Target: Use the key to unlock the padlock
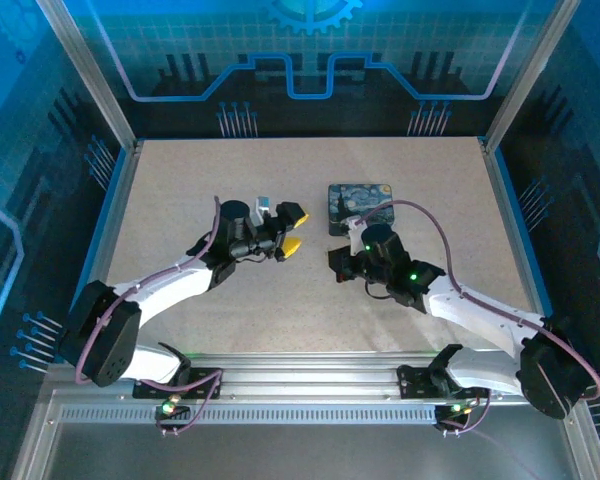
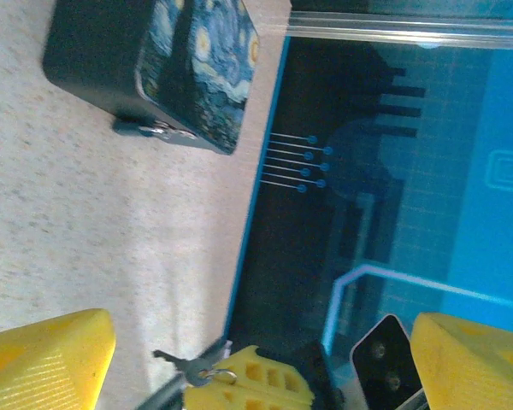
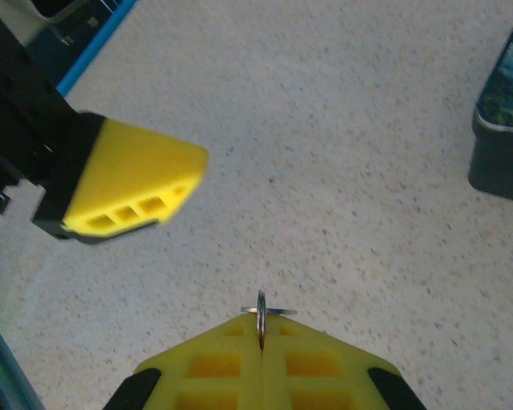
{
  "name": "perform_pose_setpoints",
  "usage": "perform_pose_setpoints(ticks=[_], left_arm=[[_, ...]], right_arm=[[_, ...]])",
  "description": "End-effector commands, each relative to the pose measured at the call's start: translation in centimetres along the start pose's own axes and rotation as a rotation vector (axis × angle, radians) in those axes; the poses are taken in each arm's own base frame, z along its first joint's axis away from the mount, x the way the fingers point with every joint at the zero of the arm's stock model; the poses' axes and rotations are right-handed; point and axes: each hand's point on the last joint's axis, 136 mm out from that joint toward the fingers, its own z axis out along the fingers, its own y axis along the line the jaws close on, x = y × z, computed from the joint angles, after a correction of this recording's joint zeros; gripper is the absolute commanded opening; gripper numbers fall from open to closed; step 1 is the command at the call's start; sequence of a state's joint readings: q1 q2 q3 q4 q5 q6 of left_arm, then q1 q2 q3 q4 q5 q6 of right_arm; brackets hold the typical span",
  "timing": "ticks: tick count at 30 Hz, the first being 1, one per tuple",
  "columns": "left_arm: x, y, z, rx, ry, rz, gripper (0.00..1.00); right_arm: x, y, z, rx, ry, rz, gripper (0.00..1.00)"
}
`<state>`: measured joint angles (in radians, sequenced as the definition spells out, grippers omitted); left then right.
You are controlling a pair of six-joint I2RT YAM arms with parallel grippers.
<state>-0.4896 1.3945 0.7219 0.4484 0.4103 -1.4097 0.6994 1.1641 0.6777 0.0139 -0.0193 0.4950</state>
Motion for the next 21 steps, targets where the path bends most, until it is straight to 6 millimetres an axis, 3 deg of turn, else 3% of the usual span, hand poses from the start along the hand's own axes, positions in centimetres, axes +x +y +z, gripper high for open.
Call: perform_pose_setpoints(ticks=[1, 6, 12, 21], left_arm=[[1.3, -0.7, 0.7, 0.065, 0.059, -0.152, 0.91], [2.1, 0.3, 1.7, 0.098, 0.079, -0.253, 0.88], [2.8, 1.1, 3.0, 0.136, 0.093, -0.334, 0.84], [2.4, 1.9, 3.0, 0.136, 0.05, -0.386, 0.74]], right_arm=[[-2.9, 1.9, -0.2, -0.081, -0.101, -0.03, 0.0], [-4.6, 3.2, 0.2, -0.131, -0.146, -0.035, 0.0], [-5.0, 3.9, 1.3, -0.151, -0.14, -0.044, 0.0], [-3.3, 3.2, 2.1, -0.128, -0.095, -0.031, 0.0]])
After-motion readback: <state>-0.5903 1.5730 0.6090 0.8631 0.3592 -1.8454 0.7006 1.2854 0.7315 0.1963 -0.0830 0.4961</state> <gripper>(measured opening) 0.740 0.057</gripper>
